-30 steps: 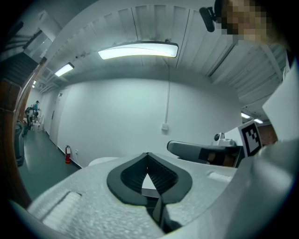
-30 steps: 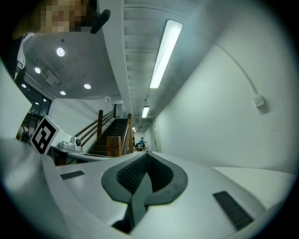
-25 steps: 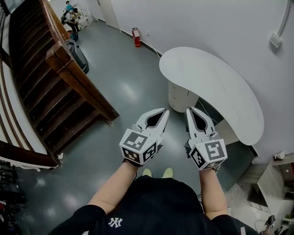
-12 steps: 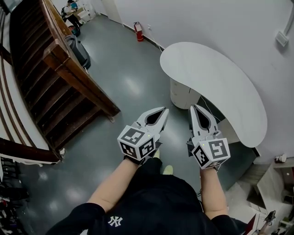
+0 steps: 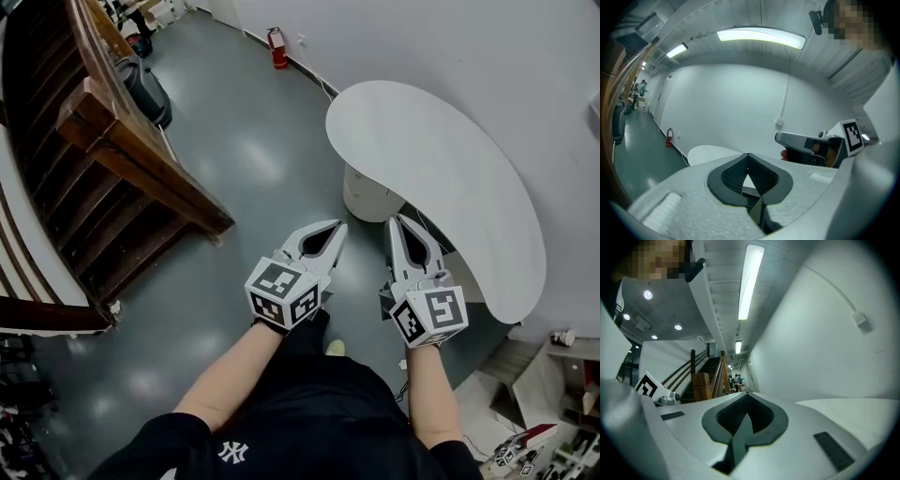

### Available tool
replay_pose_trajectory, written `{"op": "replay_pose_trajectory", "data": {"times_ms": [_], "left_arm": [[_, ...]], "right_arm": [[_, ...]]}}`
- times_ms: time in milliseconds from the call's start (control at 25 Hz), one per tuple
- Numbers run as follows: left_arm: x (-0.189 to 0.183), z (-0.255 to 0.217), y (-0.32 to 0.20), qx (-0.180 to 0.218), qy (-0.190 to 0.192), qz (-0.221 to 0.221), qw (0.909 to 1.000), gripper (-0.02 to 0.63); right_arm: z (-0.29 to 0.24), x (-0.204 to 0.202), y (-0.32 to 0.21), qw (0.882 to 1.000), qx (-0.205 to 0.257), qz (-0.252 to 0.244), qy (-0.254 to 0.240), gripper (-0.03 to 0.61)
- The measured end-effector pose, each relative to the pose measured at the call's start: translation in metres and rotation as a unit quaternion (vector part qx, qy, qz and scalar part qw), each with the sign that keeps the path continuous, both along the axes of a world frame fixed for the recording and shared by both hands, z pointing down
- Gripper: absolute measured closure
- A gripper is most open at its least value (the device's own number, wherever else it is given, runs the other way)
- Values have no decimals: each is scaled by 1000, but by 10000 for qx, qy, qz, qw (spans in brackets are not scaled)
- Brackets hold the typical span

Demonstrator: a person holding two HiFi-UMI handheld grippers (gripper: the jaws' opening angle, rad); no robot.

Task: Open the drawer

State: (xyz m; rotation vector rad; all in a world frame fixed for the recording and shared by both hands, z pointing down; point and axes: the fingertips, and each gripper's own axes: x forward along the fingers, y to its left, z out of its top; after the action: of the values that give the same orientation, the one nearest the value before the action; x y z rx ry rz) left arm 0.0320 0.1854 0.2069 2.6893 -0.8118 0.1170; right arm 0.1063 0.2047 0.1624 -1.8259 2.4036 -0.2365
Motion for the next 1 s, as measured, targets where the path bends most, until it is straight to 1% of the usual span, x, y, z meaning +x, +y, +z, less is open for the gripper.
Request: {"op": "replay_pose_trajectory", "data": {"times_ms": [80,200,360,600,840,1000], "left_arm": [[2,12,-25,-81,7,29,10000,606],[4,31,-64,-318,103,109,9994,606],[5,66,-110,-760,295,273,9963,606],[13,139,-162,-1367,490,423,9885,604],[31,217,-205,-1724,652,370,9822,604],[53,276,-231,-1946,821,300,9770,604]], "right_arm": [[8,0,-26,10000,-66,-1,-33,565],[23,-1,-64,9998,-204,23,-83,565],[45,-1,-111,9990,-413,120,-73,565],[82,6,-163,9984,-524,186,-122,565],[133,17,-209,9974,-676,214,-155,565],[173,28,-236,9971,-720,146,-176,565]]}}
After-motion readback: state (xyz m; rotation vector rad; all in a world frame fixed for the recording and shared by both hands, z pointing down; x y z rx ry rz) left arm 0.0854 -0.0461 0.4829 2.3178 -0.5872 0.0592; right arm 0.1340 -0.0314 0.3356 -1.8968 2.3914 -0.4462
